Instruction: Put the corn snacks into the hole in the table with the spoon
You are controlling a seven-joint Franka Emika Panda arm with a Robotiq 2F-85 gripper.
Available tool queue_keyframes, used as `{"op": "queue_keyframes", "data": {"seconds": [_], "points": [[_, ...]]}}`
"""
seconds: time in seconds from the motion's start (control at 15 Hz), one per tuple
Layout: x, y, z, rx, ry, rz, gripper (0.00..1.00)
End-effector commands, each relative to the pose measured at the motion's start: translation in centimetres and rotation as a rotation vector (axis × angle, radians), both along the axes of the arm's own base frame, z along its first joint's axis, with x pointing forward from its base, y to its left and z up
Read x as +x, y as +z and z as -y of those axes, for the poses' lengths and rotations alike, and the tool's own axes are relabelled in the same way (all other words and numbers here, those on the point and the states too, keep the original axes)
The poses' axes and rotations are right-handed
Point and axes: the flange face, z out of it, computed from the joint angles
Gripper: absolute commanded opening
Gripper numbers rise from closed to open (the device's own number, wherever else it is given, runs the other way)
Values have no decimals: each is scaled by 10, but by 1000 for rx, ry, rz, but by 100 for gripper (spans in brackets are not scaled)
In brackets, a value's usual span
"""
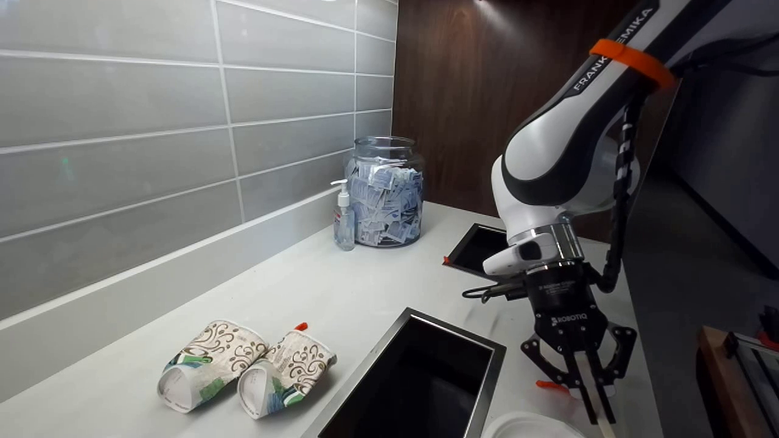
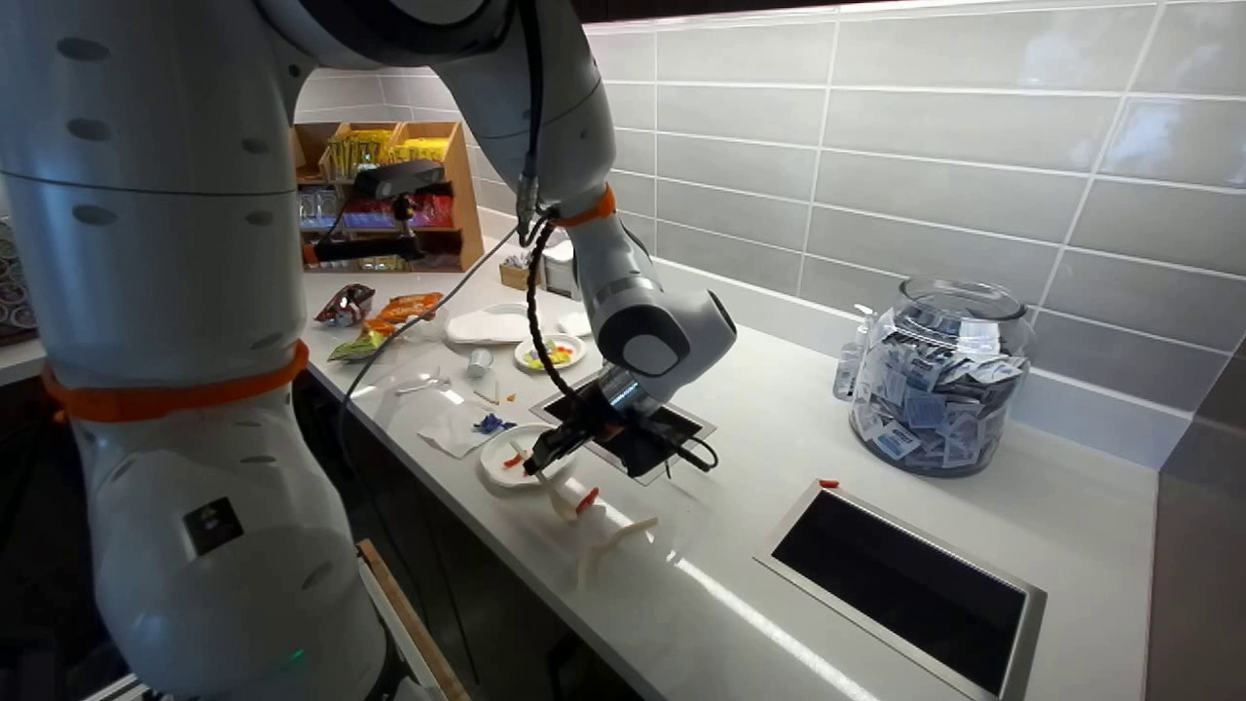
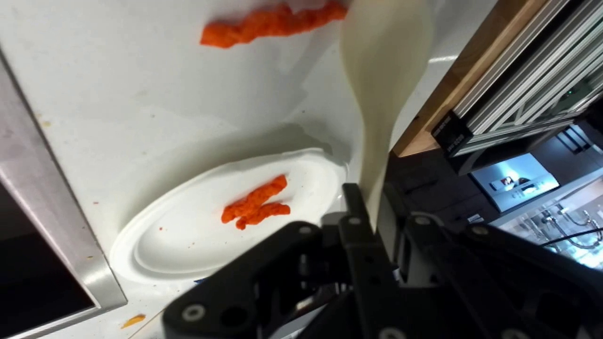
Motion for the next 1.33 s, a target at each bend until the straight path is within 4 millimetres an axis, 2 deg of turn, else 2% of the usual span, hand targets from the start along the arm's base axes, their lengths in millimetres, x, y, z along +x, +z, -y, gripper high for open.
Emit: {"op": "queue_keyframes", "data": {"seconds": [0.0,1.27], "points": [[9,-4,-3,2,34,-15,3],[39,2,-24,10,60,36,3]]}}
